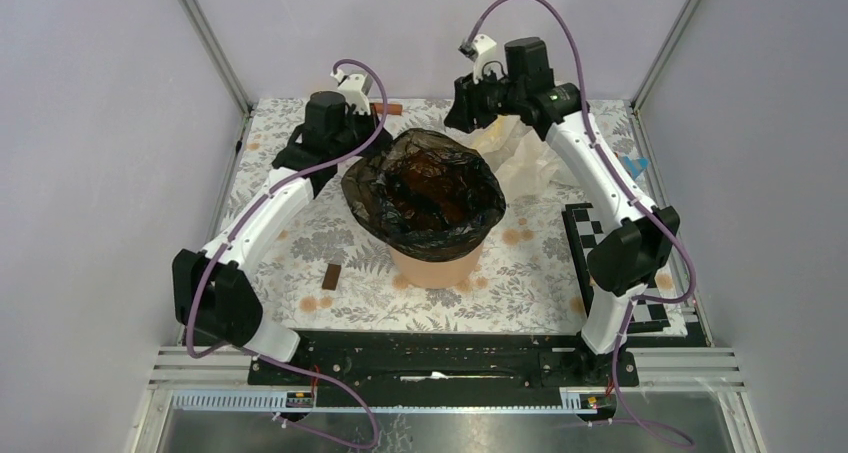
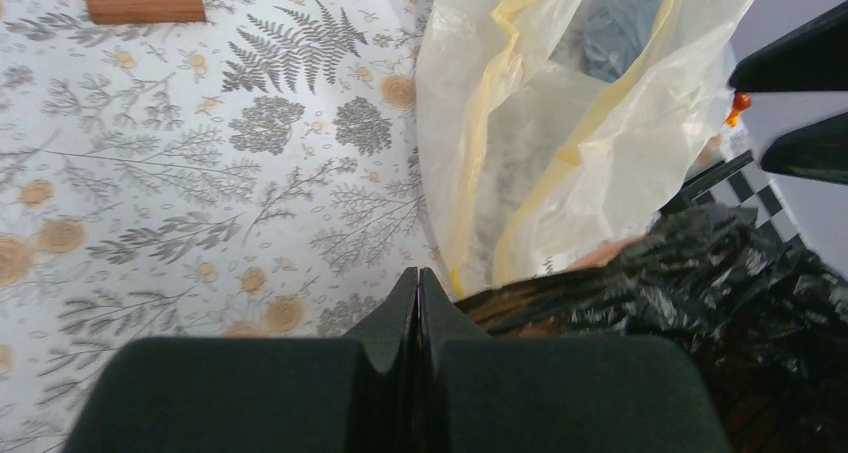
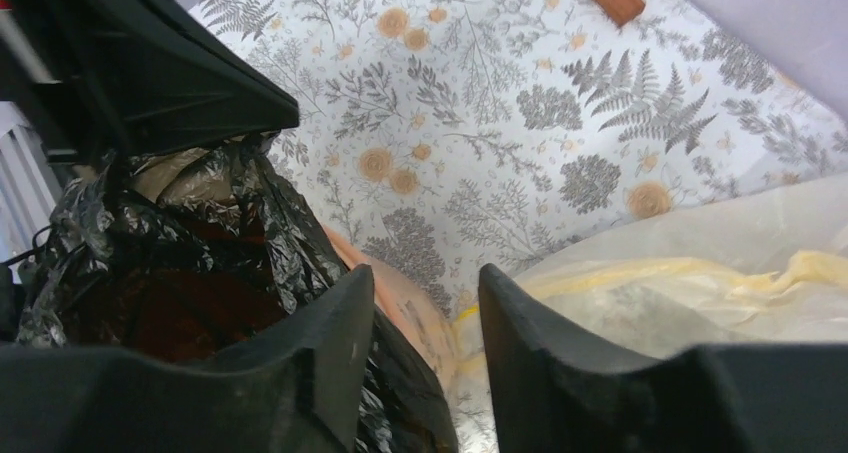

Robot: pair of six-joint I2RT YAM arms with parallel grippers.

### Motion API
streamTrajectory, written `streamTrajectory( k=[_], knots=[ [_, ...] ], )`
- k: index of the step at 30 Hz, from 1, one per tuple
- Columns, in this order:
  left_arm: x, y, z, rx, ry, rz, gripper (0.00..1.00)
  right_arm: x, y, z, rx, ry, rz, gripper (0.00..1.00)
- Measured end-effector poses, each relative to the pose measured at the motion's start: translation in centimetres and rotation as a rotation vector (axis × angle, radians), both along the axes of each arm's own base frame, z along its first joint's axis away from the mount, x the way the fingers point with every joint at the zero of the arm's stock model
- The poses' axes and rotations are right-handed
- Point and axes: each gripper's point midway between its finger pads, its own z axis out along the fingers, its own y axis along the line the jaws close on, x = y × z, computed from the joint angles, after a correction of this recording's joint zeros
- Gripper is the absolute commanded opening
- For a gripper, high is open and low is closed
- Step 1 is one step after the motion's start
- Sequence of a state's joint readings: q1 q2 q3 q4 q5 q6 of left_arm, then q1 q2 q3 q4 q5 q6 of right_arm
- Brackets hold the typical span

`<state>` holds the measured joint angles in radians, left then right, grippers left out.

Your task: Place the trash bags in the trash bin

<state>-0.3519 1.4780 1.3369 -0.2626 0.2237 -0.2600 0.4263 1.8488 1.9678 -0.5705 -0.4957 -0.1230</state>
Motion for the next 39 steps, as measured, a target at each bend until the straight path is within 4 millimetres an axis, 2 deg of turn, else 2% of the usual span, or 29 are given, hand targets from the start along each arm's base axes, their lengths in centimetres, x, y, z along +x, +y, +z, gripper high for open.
streamTrajectory(
  k=[2, 6, 9, 14, 17, 21, 22, 23, 24, 25, 30, 32, 34, 39],
  knots=[
    [0.5, -0.5, -0.3, -0.032, 0.011, 0.005, 0.0, 0.1, -0.3, 0.9, 0.042, 0.01, 0.008, 0.68],
    [1.4, -1.1, -1.8, -0.06, 0.051, 0.02, 0.0, -0.2, -0.8, 1.2, 0.09, 0.036, 0.057, 0.7],
    [1.5, -1.1, -2.9, -0.068, 0.079, 0.035, 0.0, -1.1, -0.4, 0.5, 0.101, 0.056, 0.114, 0.69],
    [1.7, -0.9, -2.8, -0.075, 0.08, 0.049, 0.0, -2.6, 0.2, -0.1, 0.107, 0.082, 0.195, 0.61],
    [1.7, -0.4, -2.4, -0.074, 0.069, 0.067, 0.12, -3.0, 0.4, -0.4, 0.096, 0.083, 0.22, 0.43],
    [1.3, 0.5, -0.2, -0.09, 0.026, 0.084, 0.41, -2.9, 1.0, -1.6, 0.082, 0.109, 0.233, 0.43],
    [1.1, 0.6, 0.5, -0.096, 0.014, 0.086, 0.48, -2.8, 1.1, -2.0, 0.077, 0.119, 0.233, 0.4],
    [0.8, 0.9, 1.3, -0.099, 0.001, 0.089, 0.53, -2.8, 1.1, -2.4, 0.071, 0.131, 0.23, 0.29],
    [0.6, 1.1, 2.0, -0.099, -0.013, 0.089, 0.58, -2.7, 1.1, -2.8, 0.067, 0.141, 0.228, 0.1],
    [0.3, 1.3, 2.7, -0.102, -0.026, 0.093, 0.59, -2.7, 1.1, -3.1, 0.062, 0.148, 0.226, 0.0],
    [-1.9, 2.9, 5.8, -0.117, -0.07, 0.12, 0.7, -2.5, 0.8, -3.5, 0.047, 0.159, 0.206, 0.0],
    [-2.9, 3.7, 6.7, -0.124, -0.079, 0.138, 0.7, -2.3, 0.7, -3.6, 0.041, 0.161, 0.189, 0.0],
    [-4.2, 4.7, 7.0, -0.134, -0.081, 0.156, 0.7, -2.0, 0.5, -3.7, 0.032, 0.16, 0.166, 0.0],
    [-8.4, 6.9, 6.3, -0.159, -0.061, 0.191, 0.74, -1.1, -0.2, -4.1, 0.0, 0.161, 0.095, 0.0]
  ],
)
